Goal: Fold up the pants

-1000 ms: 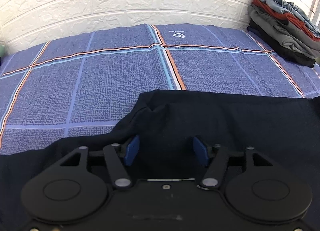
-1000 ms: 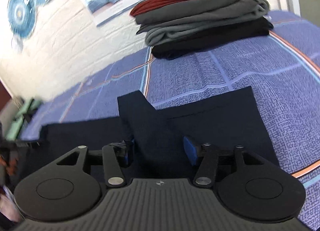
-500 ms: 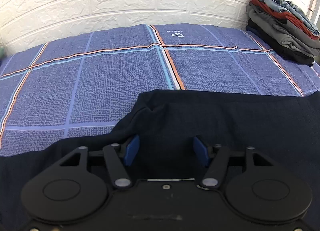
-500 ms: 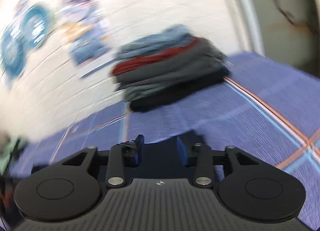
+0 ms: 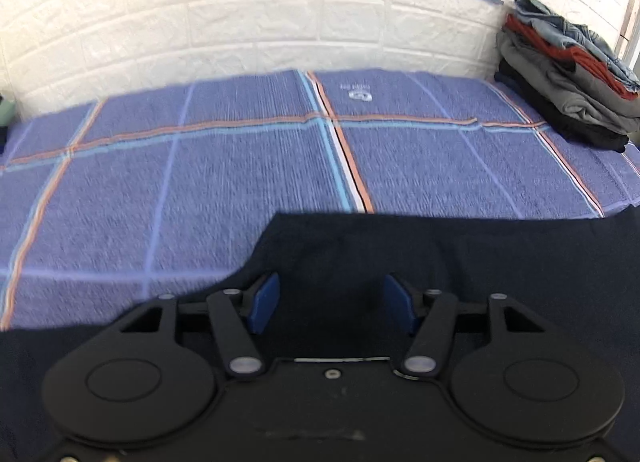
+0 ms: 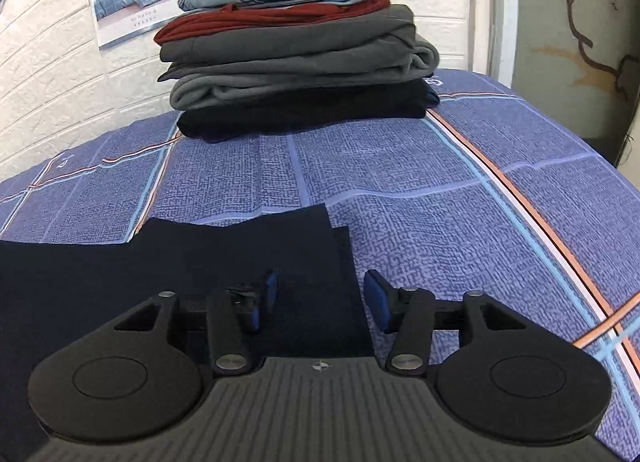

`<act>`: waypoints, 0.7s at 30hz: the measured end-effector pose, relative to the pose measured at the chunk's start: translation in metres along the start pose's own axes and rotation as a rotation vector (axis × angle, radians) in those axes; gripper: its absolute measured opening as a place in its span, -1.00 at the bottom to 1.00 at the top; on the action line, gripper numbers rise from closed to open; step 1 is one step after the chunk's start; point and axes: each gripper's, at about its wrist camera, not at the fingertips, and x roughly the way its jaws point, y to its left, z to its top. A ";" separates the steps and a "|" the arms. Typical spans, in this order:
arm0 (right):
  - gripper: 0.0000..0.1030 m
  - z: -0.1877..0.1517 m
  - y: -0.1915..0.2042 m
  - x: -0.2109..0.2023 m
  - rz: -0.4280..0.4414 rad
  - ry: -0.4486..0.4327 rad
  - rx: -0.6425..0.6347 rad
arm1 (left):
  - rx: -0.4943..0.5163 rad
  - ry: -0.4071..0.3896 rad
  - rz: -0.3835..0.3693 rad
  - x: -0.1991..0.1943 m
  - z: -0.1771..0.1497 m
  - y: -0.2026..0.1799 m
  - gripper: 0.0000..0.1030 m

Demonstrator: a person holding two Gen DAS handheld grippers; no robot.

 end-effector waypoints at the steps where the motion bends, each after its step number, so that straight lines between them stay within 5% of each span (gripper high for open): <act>1: 0.62 0.000 0.000 0.000 -0.006 0.000 0.004 | 0.010 0.001 0.009 0.002 0.002 0.000 0.15; 9: 0.75 -0.001 -0.004 -0.002 -0.028 0.006 0.043 | -0.008 0.008 0.053 0.029 0.019 0.013 0.10; 12: 0.75 0.000 -0.002 0.001 -0.022 0.014 0.038 | -0.016 0.016 0.005 0.035 0.021 0.017 -0.55; 13: 0.56 0.000 -0.001 0.001 -0.022 0.016 0.031 | -0.016 0.010 -0.002 0.033 0.023 0.017 -0.68; 14: -0.14 0.001 0.000 0.001 -0.009 0.019 0.024 | -0.027 0.004 -0.008 0.031 0.024 0.017 -0.71; 15: -0.37 0.002 0.002 0.000 -0.018 0.015 0.020 | -0.039 -0.011 -0.007 0.028 0.025 0.018 -0.76; 16: -0.95 0.004 0.002 -0.003 -0.044 -0.001 0.019 | -0.049 -0.027 0.000 0.025 0.026 0.018 -0.78; 21: -1.00 0.001 -0.014 -0.002 -0.087 0.003 0.104 | -0.105 -0.027 0.048 0.042 0.025 0.027 -0.91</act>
